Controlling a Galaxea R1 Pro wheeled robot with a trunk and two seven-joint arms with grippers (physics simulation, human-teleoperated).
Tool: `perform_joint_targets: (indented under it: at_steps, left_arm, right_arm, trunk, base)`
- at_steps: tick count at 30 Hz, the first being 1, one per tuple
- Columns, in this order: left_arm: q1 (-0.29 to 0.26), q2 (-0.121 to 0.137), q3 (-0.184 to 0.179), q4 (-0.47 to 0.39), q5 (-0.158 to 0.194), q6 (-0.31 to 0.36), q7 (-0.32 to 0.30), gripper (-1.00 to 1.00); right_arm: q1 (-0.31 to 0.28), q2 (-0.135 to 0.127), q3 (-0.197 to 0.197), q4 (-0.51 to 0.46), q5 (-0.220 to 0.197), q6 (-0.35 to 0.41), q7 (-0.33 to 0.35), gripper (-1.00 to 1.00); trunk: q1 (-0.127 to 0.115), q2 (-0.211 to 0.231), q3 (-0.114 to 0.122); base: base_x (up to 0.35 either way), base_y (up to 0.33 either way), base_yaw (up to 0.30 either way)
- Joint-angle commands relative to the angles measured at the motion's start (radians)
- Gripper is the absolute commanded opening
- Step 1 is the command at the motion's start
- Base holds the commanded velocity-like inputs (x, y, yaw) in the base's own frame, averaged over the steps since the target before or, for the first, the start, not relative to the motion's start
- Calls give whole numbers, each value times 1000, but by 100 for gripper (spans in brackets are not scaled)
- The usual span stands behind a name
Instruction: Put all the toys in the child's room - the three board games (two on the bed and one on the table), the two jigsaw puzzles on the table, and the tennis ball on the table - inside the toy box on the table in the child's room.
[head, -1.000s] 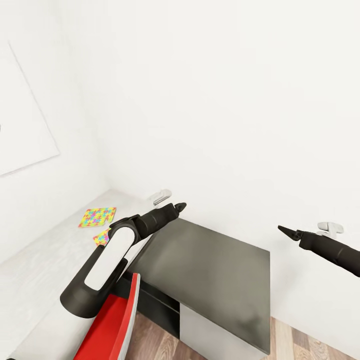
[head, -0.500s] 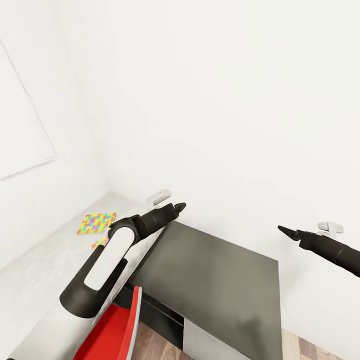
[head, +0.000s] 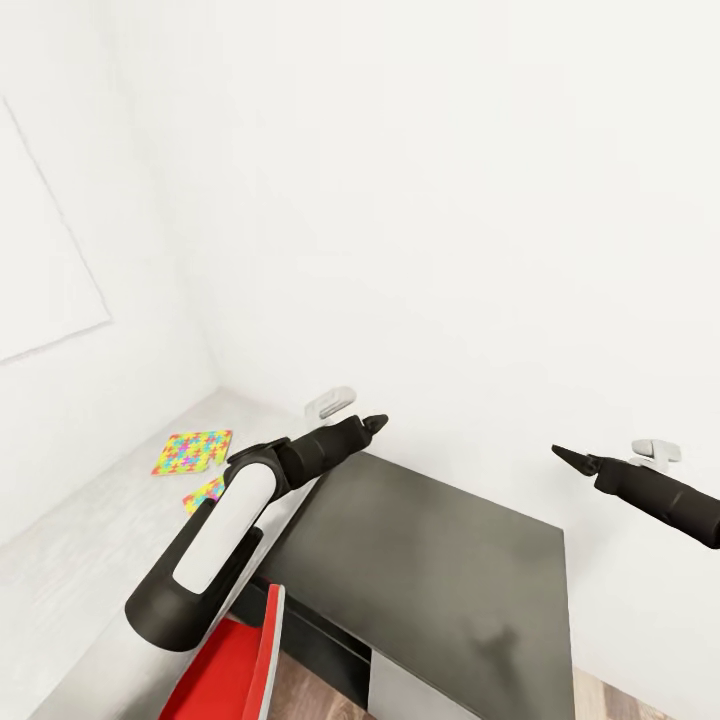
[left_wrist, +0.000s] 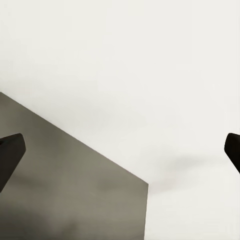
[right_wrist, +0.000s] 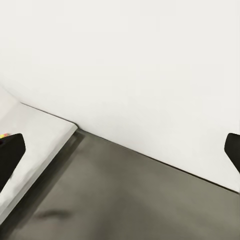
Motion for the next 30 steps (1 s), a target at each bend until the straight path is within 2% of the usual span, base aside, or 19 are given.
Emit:
perform_joint_targets:
  at_steps: [1,30]
  left_arm:
    - [-1,0,0,-1,9,1,9,100]
    - [-1,0,0,-1,9,1,9,100]
  right_arm:
    - [-1,0,-1,0,-7,9,-2,100]
    - [-1,0,-1,0,-7,9,-2,100]
  trunk:
    - [1,-2,-2]
    - [1,-2,-2]
  base:
    - [0,0,0]
    - [0,0,0]
